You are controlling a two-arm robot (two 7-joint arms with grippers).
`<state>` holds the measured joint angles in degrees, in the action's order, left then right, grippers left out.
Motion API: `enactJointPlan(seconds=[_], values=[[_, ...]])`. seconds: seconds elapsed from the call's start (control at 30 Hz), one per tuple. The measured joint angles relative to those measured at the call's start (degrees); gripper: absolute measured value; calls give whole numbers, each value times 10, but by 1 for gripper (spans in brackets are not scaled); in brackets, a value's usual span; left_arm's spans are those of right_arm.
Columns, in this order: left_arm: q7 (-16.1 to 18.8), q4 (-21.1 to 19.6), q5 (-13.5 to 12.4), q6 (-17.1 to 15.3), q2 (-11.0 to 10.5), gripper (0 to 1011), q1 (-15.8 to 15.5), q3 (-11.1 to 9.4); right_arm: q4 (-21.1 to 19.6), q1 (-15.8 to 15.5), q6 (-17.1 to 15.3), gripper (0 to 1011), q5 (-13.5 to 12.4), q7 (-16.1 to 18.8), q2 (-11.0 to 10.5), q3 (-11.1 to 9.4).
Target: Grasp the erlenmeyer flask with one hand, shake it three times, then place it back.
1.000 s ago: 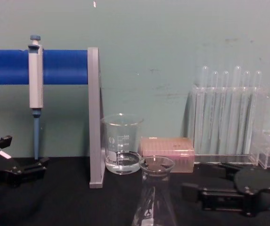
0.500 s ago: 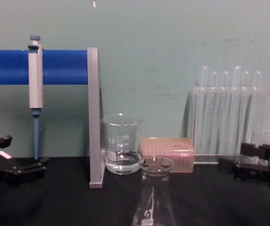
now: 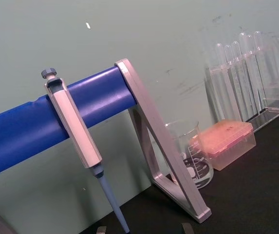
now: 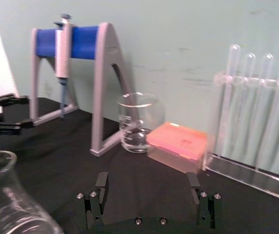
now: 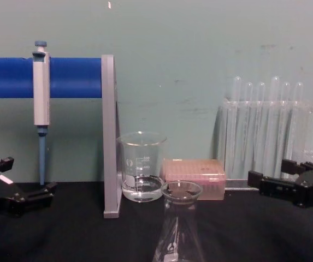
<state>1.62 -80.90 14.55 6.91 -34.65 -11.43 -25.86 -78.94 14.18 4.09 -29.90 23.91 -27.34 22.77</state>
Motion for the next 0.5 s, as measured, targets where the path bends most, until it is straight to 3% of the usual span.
enactJointPlan(seconds=[0.5], values=[[0, 0, 0, 0, 0, 1001, 0, 0, 27, 2, -24, 1000, 50, -76, 41, -11]])
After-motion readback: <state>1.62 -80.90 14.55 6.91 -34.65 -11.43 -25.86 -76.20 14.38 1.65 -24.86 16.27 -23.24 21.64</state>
